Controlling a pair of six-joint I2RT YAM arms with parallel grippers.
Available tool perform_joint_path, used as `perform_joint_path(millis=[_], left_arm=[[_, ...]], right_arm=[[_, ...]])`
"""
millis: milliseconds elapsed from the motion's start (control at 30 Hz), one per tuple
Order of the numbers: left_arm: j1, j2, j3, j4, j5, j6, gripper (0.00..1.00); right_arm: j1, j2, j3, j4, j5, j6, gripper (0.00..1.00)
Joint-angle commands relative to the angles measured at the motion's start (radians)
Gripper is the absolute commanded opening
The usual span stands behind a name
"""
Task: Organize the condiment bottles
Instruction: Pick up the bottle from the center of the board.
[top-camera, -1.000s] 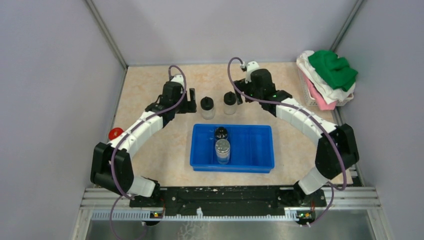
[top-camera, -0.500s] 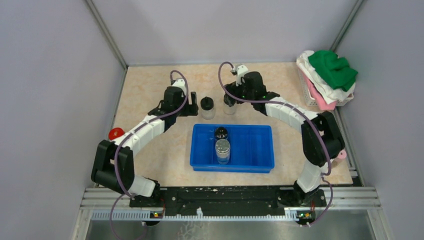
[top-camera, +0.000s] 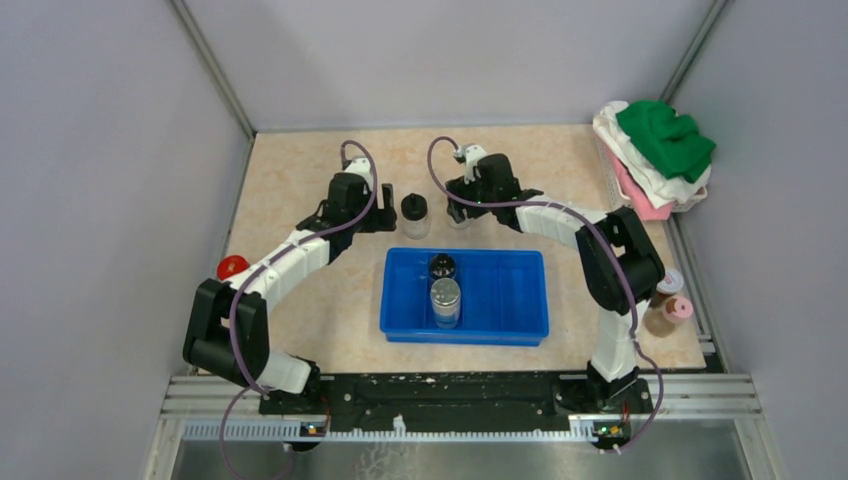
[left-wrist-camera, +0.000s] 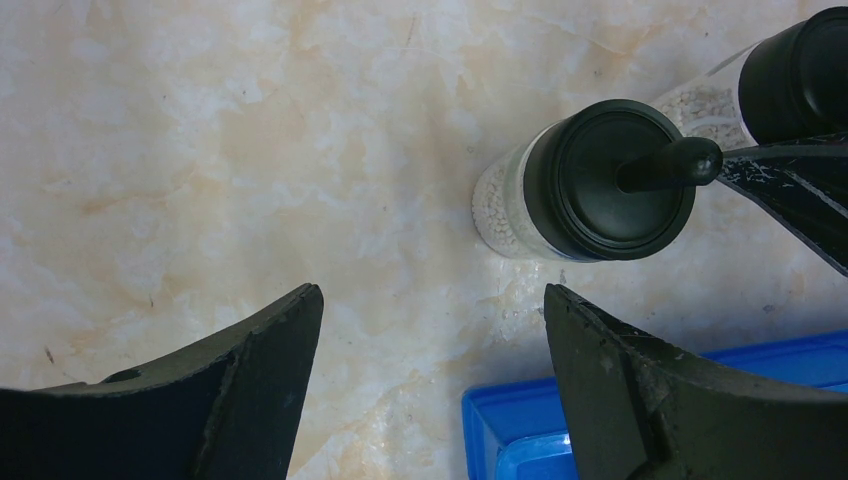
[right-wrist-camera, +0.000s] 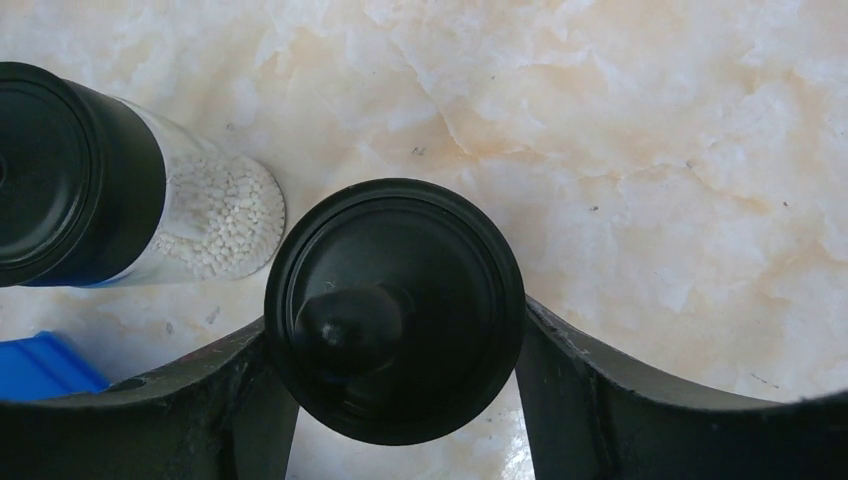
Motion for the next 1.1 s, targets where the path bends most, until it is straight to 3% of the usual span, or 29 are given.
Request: perform_joint_path(millis=[0,300,333,467,733,1067], left_arm=[[-0.002,-0.018,0.030,0.039,0.006,0.009,0.87],[-0.003,-0.020,0.024,0.030,0.019,0.001,0.87],[-0.002,-0.021,0.023,0.028,0.020,0.001,0.87],[-0.003,-0.028,0.021,0.022,0.021,0.000,0.86],[-0.003,-0.063,0.014,0.001,0.029,-0.010,0.86],[-0.011,-0.117,0.006,-0.034,0.022,-0.017,0.85]], right_arm=[[0.008,-0.006,0.054,0.100,0.010,0.019,0.67],[0.008,-0.015,0.089,0.102,0.027,0.013,0.75],[0.008,-0.010,0.098,0.095,0.022,0.010,0.73],[0.007,-0.002,0.111,0.068,0.012,0.006,0.49],[0.008,-0.098,0.062,0.047,0.034,-0.008,0.41],[0.008,-0.265,0.115,-0.062,0.092,-0.036,0.40]])
